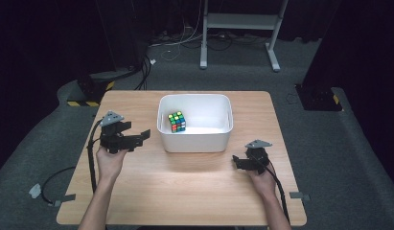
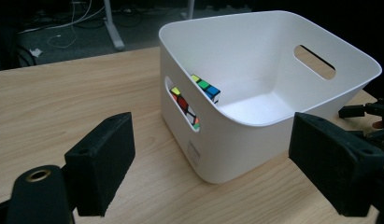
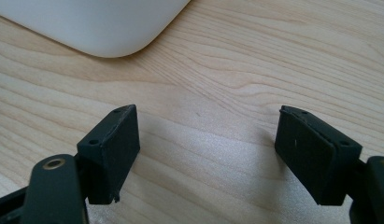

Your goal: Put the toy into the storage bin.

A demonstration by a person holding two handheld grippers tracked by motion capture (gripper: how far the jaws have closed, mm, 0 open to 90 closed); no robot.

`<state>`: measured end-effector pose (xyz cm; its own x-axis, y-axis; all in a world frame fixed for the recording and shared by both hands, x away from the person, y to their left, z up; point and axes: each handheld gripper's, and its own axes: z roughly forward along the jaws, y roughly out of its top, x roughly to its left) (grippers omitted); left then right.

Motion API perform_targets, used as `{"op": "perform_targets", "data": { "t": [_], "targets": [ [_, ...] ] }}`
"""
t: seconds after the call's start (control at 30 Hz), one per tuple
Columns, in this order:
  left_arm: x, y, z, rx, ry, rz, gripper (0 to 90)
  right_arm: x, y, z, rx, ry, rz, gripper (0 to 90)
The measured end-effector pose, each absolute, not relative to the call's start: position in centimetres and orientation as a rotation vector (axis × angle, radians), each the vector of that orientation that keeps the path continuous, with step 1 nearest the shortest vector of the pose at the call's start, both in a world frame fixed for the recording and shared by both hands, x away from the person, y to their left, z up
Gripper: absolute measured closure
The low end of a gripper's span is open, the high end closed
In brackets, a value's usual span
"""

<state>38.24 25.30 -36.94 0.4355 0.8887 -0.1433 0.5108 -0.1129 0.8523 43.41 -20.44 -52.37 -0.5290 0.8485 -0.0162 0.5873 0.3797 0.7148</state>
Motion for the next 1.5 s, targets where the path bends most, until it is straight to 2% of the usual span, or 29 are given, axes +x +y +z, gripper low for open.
{"op": "perform_targets", "data": {
  "t": [1.5],
  "targets": [
    [36.4,27.1,-38.3,1.712,1.236,0.526,15.1,43.4,-20.4,-52.4,1.247,2.263,0.940,21.8]
  ]
}}
